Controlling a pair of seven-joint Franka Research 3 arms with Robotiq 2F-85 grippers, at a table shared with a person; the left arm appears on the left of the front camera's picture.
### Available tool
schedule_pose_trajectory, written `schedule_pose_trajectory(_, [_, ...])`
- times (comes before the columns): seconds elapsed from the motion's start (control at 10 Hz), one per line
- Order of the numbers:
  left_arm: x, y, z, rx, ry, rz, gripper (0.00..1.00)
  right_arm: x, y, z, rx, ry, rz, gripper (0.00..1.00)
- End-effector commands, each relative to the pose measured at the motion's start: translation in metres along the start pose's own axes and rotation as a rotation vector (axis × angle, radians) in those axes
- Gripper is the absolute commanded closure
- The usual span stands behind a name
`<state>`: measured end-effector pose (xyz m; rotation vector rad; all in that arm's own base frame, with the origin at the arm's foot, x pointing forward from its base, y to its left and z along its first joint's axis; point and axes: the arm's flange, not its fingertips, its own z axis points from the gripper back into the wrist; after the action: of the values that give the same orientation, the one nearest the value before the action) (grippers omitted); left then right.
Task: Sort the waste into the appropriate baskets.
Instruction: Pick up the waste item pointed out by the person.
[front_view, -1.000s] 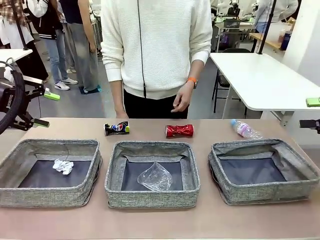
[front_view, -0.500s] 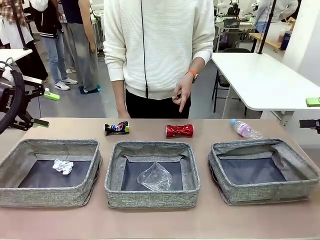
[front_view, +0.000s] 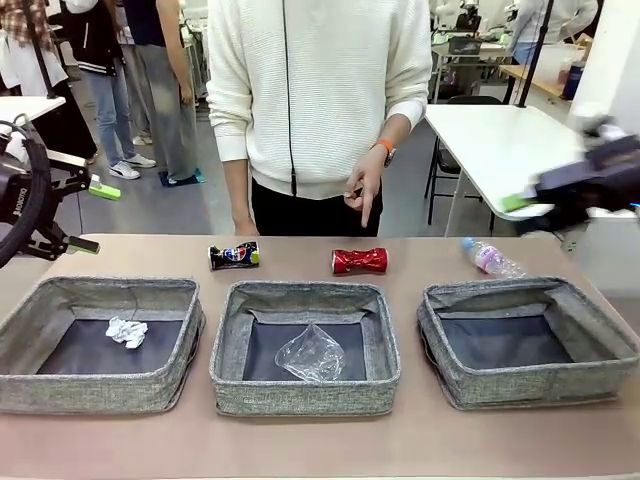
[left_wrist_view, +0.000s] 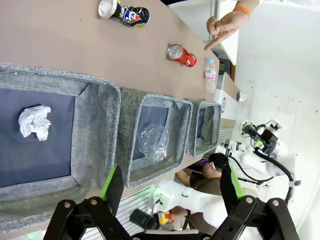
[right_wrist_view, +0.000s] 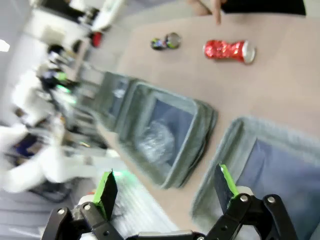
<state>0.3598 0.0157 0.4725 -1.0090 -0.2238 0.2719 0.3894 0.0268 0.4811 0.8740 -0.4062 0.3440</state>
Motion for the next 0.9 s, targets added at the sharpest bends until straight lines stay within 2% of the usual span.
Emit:
schedule_pose_trajectory(0.0, [0.001,0.000,0.001,-0.030,-0.004,-0.019,0.00,0.048,-0.005,-0.079,-0.525,0.163,0.325,0.00])
schedule_pose_trajectory(0.1, [0.001,0.000,0.001,-0.030,-0.004,-0.019,0.00,0.047,0.000,-0.114,-0.628,0.215,0.511,0.00])
schedule_pose_trajectory(0.2, [0.001,0.000,0.001,-0.030,-0.004,-0.019,0.00,0.038,-0.001,-0.120,-0.681,0.215,0.631,0.00])
schedule_pose_trajectory(0.3, [0.001,0.000,0.001,-0.030,-0.004,-0.019,0.00,0.040,0.034,-0.103,-0.212,0.128,0.240,0.00])
schedule_pose_trajectory(0.4, [0.001,0.000,0.001,-0.030,-0.004,-0.019,0.00,0.040,0.034,-0.103,-0.212,0.128,0.240,0.00])
schedule_pose_trajectory(0.5, [0.001,0.000,0.001,-0.030,-0.004,-0.019,0.00,0.041,0.026,-0.139,-0.317,0.198,0.361,0.00])
schedule_pose_trajectory(0.6, [0.001,0.000,0.001,-0.030,-0.004,-0.019,0.00,0.029,0.022,-0.135,-0.248,0.280,0.650,0.00])
schedule_pose_trajectory(0.7, [0.001,0.000,0.001,-0.030,-0.004,-0.019,0.00,0.040,0.011,-0.136,-0.349,0.268,0.698,0.00])
schedule_pose_trajectory(0.8, [0.001,0.000,0.001,-0.030,-0.004,-0.019,0.00,0.060,0.001,-0.137,-0.363,0.274,0.796,0.00])
